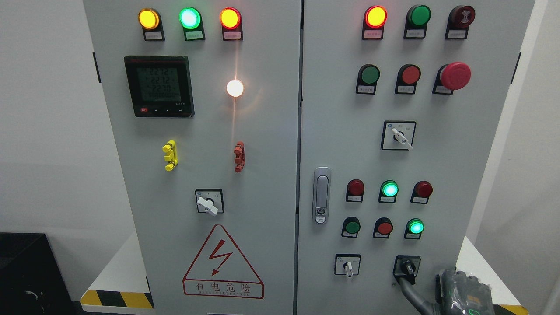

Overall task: Flip black knob to close circuit
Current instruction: 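Twist the black knob with the right hand fingers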

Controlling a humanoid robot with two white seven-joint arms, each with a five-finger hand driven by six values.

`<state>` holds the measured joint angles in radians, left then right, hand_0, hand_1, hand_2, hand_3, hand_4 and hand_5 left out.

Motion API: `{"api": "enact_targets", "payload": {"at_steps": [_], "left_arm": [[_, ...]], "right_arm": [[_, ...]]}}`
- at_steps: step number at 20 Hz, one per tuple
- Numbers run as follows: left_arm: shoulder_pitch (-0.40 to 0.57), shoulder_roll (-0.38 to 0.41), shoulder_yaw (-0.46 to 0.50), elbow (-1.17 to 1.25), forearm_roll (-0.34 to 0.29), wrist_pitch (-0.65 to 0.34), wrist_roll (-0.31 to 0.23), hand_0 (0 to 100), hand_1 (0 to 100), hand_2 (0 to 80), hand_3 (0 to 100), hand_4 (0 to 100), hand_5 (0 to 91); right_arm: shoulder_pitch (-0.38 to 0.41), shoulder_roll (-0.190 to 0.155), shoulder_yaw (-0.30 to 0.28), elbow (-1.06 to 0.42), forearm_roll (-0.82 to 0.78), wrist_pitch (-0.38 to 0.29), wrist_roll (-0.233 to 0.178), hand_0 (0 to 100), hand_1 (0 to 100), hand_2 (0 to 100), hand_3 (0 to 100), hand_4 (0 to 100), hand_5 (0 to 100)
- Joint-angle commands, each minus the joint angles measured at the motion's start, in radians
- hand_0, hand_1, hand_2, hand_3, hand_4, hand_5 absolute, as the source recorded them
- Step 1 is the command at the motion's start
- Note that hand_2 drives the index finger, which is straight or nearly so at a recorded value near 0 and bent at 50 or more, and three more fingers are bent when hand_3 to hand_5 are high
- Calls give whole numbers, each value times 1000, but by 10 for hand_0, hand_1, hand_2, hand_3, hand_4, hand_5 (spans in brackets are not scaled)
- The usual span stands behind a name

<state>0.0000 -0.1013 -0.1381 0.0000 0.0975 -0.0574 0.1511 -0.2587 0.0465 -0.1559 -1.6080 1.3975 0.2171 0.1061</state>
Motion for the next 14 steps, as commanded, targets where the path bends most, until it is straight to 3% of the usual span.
{"api": "enact_targets", "payload": {"at_steps": [1,14], "left_arm": [[23,0,0,-31,1,1,-1,120,556,0,0,0,0],[23,0,0,-31,-1,1,-1,120,556,0,0,0,0]], "right_arm": [[-2,-7,-24,3,-5,1,4,0,0,875,1000,879,878],[-10,-7,-22,-10,-63,-1,-3,0,0,874,1000,878,878]]}}
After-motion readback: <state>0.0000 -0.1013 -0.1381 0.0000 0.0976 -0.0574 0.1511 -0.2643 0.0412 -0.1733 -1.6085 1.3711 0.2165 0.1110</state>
